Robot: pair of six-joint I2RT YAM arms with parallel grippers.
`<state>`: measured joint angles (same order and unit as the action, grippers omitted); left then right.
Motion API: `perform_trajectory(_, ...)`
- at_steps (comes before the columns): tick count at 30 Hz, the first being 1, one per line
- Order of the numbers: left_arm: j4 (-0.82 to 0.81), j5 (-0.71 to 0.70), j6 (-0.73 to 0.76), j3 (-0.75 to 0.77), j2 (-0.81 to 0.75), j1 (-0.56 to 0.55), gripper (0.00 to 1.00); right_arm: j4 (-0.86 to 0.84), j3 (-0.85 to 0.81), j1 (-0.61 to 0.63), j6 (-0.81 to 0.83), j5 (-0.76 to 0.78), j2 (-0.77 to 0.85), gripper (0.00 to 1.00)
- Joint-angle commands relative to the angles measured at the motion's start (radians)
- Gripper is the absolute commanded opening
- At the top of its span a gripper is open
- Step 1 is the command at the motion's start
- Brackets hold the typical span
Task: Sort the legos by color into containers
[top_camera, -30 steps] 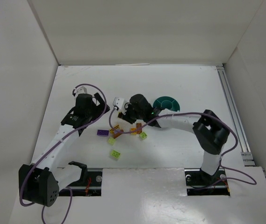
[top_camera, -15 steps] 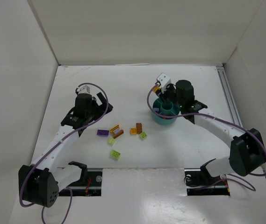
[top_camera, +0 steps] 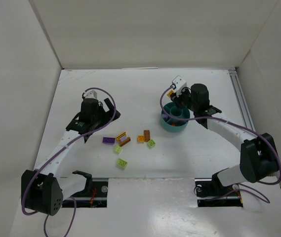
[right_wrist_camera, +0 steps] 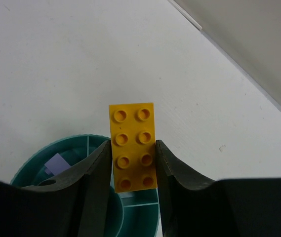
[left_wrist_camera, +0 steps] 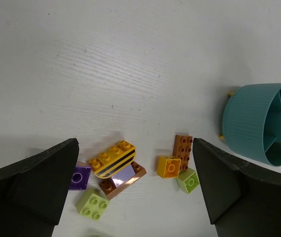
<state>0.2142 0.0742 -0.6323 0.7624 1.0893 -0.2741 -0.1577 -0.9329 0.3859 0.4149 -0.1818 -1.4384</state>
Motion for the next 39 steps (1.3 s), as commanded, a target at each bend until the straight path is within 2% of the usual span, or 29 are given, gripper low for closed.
perform_trajectory(1, -0.032, -0.005, 0.016, 0.051, -0.003, -0.002, 0.99, -0.075, 0.013, -0.007, -0.022, -0.037, 0.003, 0.24)
perform_trajectory(17, -0.013, -0.014, 0.016, 0.06, 0.024, -0.002, 0.99, -0.106, 0.085, -0.016, -0.05, -0.047, -0.008, 0.28)
perform_trajectory(39, -0.004, -0.024, -0.003, 0.078, 0.043, -0.002, 0.99, -0.143, 0.075, -0.025, -0.059, -0.054, -0.077, 0.3)
